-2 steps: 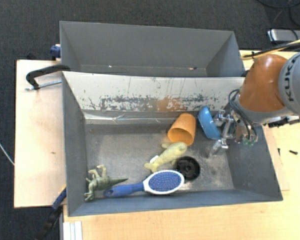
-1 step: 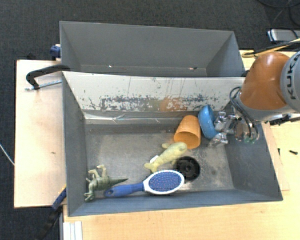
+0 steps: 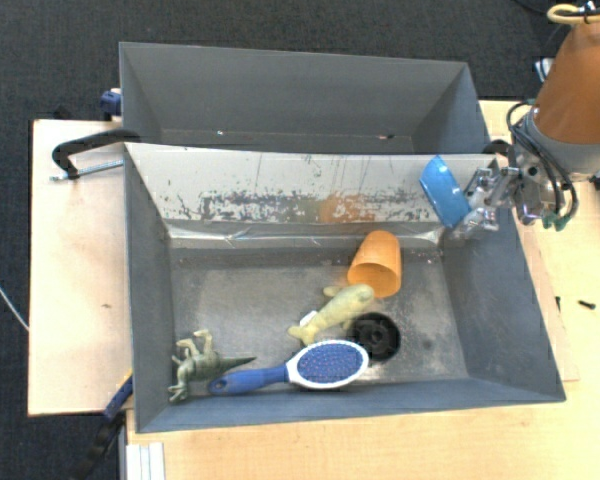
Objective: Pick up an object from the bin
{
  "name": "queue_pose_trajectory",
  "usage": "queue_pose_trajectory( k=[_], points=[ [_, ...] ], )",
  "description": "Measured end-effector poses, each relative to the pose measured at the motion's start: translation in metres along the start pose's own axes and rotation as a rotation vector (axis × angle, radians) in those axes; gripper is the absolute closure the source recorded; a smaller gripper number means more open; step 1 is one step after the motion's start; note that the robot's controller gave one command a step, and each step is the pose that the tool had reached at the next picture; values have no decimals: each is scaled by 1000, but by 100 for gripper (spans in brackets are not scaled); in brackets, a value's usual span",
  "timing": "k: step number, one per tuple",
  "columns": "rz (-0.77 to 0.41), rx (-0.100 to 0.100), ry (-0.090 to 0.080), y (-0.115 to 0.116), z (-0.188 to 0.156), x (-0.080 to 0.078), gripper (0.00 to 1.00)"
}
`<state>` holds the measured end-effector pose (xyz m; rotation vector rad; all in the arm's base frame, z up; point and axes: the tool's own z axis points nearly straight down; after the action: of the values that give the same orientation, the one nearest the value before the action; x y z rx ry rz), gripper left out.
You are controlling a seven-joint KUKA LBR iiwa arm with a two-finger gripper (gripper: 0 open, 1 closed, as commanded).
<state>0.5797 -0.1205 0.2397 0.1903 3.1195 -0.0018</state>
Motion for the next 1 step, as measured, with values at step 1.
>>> queue_pose_trajectory(
  k=[1],
  points=[
    [0,-1,10,0,5,2,0]
  ],
)
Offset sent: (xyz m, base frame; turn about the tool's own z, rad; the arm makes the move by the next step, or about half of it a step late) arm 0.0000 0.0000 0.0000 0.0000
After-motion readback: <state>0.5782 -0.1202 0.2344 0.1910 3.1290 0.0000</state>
